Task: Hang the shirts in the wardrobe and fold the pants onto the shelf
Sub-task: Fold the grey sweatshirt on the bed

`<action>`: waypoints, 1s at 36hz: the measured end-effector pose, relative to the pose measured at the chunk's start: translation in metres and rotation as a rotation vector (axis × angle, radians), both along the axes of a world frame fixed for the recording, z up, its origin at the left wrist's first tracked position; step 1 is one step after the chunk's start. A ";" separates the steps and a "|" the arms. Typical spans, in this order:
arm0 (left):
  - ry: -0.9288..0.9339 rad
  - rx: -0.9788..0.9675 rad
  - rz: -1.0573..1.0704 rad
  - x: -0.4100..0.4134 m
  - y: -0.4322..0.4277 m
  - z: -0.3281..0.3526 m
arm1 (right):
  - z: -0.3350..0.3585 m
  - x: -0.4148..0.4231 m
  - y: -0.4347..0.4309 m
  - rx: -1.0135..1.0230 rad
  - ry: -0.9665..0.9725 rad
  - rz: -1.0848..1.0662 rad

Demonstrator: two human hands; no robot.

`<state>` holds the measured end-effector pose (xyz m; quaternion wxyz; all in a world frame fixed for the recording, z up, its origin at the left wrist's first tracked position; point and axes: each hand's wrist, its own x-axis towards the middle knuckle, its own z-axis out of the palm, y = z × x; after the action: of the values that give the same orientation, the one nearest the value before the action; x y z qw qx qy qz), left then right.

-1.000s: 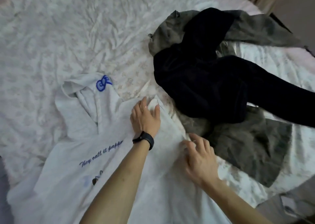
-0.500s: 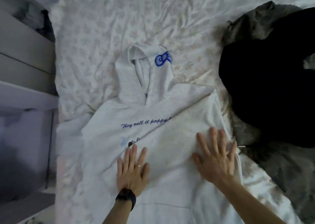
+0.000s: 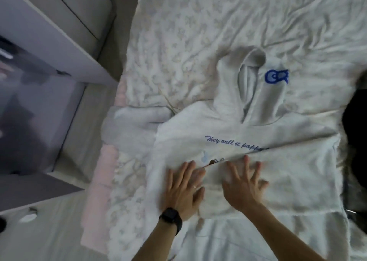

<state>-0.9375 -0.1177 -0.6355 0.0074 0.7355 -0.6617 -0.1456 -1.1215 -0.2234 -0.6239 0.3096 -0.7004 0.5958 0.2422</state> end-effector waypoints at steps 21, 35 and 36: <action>0.764 0.463 1.410 0.376 -0.040 -0.021 | 0.016 0.411 -0.097 -0.100 -0.236 0.424; 1.603 -0.124 1.671 0.454 -0.038 -0.080 | -0.025 0.553 -0.110 0.088 -0.182 0.312; 1.652 -0.183 1.668 0.459 -0.038 -0.077 | -0.024 0.559 -0.109 0.099 -0.207 0.315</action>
<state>-0.4782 -0.1554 -0.7125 0.5796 0.6200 0.2220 -0.4799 -0.5625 -0.3327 -0.6483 0.3616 -0.7899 0.4313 0.2434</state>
